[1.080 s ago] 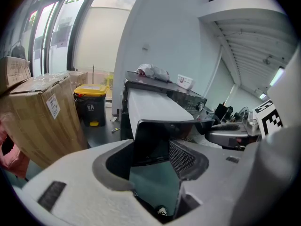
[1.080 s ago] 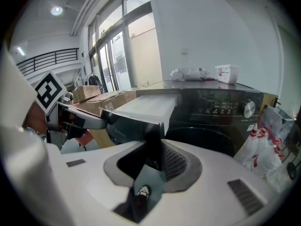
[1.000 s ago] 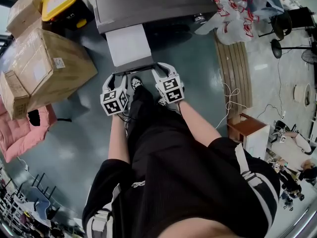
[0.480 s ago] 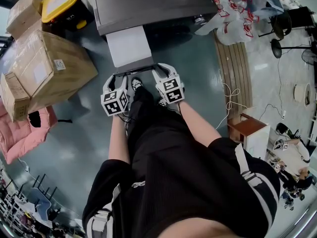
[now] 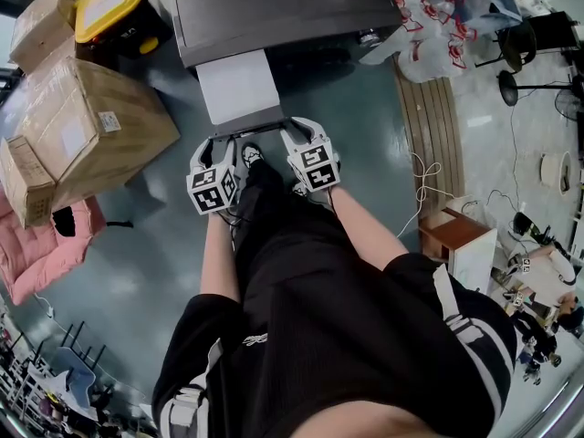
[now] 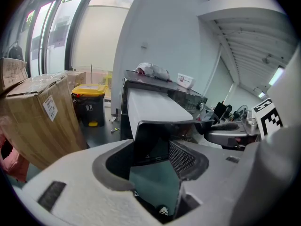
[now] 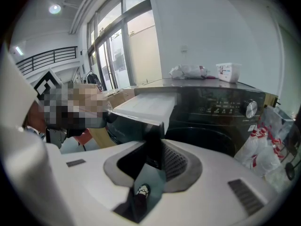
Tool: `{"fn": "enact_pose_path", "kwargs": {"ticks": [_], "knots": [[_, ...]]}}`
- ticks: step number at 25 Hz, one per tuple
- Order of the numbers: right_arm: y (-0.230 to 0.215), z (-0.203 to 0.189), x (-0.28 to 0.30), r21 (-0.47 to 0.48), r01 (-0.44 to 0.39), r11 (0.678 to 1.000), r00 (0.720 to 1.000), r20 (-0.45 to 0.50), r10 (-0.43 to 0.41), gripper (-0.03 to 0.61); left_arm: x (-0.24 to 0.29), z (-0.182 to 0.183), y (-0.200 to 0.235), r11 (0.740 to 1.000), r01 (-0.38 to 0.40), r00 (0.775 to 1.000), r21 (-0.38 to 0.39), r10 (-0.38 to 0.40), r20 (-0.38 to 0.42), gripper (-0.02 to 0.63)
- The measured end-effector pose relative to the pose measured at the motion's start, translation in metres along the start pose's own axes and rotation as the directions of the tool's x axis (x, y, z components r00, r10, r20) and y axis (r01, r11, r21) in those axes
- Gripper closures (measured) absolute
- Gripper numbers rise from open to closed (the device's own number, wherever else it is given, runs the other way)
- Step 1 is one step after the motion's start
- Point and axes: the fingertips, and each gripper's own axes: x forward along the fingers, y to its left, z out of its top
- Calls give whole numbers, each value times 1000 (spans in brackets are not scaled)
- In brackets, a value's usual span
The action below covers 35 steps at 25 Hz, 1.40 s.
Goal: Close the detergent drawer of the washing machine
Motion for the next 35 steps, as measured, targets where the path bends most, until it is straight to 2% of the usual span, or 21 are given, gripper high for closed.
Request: {"fn": "enact_pose_path", "kwargs": {"ticks": [8, 30, 35], "knots": [[-3, 9, 6, -16, 10, 1000, 1000, 15, -10, 485, 4, 4, 5, 1000, 2, 1000, -1, -2, 3, 377], [-11, 9, 16, -41, -22, 999, 999, -39, 21, 483, 13, 14, 6, 1000, -7, 1000, -7, 7, 16, 377], [-12, 18, 19, -46, -10, 999, 1000, -19, 10, 483, 15, 18, 10, 1000, -8, 1000, -8, 9, 20, 377]]}}
